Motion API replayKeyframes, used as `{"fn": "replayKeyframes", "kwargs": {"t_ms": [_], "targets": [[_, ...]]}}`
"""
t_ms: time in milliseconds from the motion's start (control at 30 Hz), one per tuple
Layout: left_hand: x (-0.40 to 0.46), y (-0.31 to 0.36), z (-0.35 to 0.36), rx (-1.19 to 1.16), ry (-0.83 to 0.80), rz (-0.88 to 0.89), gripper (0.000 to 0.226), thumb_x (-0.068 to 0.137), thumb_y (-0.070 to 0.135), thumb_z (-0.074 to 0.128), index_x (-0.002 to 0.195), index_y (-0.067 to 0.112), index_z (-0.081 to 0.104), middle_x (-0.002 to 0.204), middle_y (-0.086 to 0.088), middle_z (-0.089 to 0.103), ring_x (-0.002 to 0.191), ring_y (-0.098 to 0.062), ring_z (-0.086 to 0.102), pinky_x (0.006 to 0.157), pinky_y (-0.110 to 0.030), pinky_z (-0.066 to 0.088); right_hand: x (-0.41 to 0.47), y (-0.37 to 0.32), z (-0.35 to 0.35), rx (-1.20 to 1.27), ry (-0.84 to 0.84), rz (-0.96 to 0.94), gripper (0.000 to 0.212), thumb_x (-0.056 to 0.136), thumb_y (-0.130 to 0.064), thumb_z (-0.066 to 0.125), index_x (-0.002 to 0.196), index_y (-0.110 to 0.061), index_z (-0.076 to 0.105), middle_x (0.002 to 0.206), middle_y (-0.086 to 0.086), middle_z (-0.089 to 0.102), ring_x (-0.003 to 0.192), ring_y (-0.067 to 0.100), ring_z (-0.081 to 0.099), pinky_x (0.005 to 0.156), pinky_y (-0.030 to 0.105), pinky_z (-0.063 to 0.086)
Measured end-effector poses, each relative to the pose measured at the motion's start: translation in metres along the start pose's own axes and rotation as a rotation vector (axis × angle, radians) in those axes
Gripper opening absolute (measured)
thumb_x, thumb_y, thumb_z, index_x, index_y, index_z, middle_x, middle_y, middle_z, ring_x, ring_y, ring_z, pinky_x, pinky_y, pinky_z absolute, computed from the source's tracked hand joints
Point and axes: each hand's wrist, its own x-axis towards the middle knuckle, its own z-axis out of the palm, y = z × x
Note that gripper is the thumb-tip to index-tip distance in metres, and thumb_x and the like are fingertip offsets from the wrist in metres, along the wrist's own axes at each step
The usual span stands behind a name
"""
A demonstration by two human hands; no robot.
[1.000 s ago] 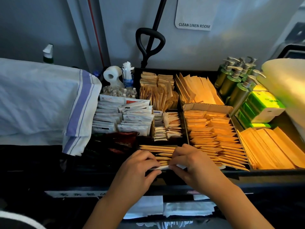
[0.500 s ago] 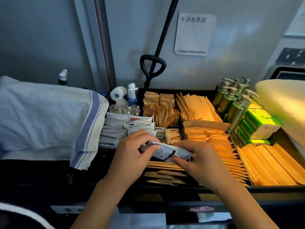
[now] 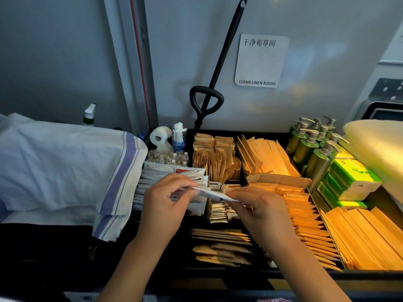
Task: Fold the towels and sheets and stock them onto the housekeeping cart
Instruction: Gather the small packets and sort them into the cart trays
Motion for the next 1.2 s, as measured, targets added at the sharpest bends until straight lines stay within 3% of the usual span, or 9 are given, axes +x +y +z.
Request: {"fn": "replayKeyframes", "kwargs": {"t_ms": [200,300,433,533,633,733,900,1100,1200], "targets": [[-0.001,0.001,0.011,-0.080,0.066,-0.101,0.026,0.085,0.032,0.079,0.111,0.031,0.077,0.093,0.010,0.072,0.087,-0.013,0.071,0.069,-0.014,0.054,0.011,0.006,0.024,-0.114,0.103,-0.113,0.021,0.088,-0.019,0.078,0.108,-0.016,0.079,0.105,-0.001,0.074,0.087,0.016,0.065,0.063,0.033,0.057],[-0.002,0.000,0.022,-0.158,-0.013,-0.181,0.028,0.089,0.031,0.076,0.117,0.030,0.077,0.099,0.017,0.076,0.091,-0.005,0.074,0.073,-0.015,0.057,0.014,0.005,0.037,-0.136,0.075,-0.166,0.020,0.090,-0.016,0.077,0.110,-0.015,0.076,0.106,0.002,0.071,0.088,0.020,0.063,0.060,0.037,0.054],[0.001,-0.008,0.030,-0.164,0.044,-0.203,0.022,0.087,0.028,0.078,0.108,0.024,0.080,0.095,0.018,0.078,0.088,-0.003,0.075,0.073,-0.015,0.058,0.018,0.004,0.048,-0.113,0.013,-0.218,0.021,0.091,-0.017,0.076,0.112,-0.017,0.074,0.111,0.001,0.069,0.095,0.020,0.063,0.065,0.035,0.054],[0.005,-0.016,0.031,-0.124,0.080,-0.242,0.017,0.083,0.016,0.084,0.097,0.025,0.082,0.086,0.017,0.077,0.081,-0.002,0.075,0.068,-0.014,0.057,0.019,0.007,0.052,-0.054,-0.090,-0.239,0.026,0.093,-0.033,0.074,0.116,-0.022,0.072,0.122,-0.004,0.065,0.107,0.016,0.060,0.077,0.033,0.054],[0.009,-0.025,0.028,-0.098,0.094,-0.253,0.018,0.082,0.010,0.084,0.090,0.026,0.080,0.087,0.016,0.078,0.084,-0.001,0.075,0.066,-0.017,0.059,0.018,0.009,0.052,0.126,-0.175,-0.115,0.046,0.088,-0.059,0.072,0.121,-0.027,0.072,0.131,-0.014,0.060,0.121,0.004,0.052,0.092,0.024,0.051],[0.013,-0.031,0.023,-0.120,0.089,-0.262,0.020,0.084,0.009,0.084,0.086,0.028,0.078,0.091,0.014,0.078,0.087,-0.002,0.075,0.063,-0.019,0.060,0.023,0.013,0.053,0.223,-0.101,0.074,0.047,0.087,-0.059,0.073,0.124,-0.031,0.071,0.129,-0.021,0.058,0.122,-0.002,0.052,0.094,0.022,0.053],[0.020,-0.032,0.018,-0.130,0.044,-0.207,0.027,0.083,0.008,0.084,0.080,0.029,0.067,0.090,0.015,0.077,0.089,-0.005,0.076,0.060,-0.021,0.060,0.038,0.020,0.052,0.301,-0.059,0.333,0.065,0.081,-0.046,0.082,0.138,-0.045,0.051,0.117,-0.031,0.061,0.102,-0.005,0.058,0.069,0.014,0.054],[0.034,-0.031,0.007,-0.115,0.057,-0.224,0.041,0.082,0.010,0.085,0.096,0.037,0.058,0.091,0.017,0.077,0.087,0.001,0.074,0.061,-0.017,0.058,0.057,0.021,0.043,0.530,-0.040,0.376,0.018,0.087,-0.030,0.080,0.102,-0.034,0.071,0.097,-0.020,0.074,0.090,0.006,0.071,0.073,0.032,0.063],[0.039,-0.031,-0.001,-0.083,0.047,-0.195,0.040,0.084,0.013,0.083,0.115,0.033,0.068,0.094,0.021,0.077,0.091,0.004,0.073,0.069,-0.013,0.057,0.062,0.017,0.044,0.530,-0.084,0.354,0.014,0.088,-0.031,0.079,0.099,-0.036,0.072,0.097,-0.021,0.074,0.093,0.005,0.071,0.074,0.031,0.063]]}}
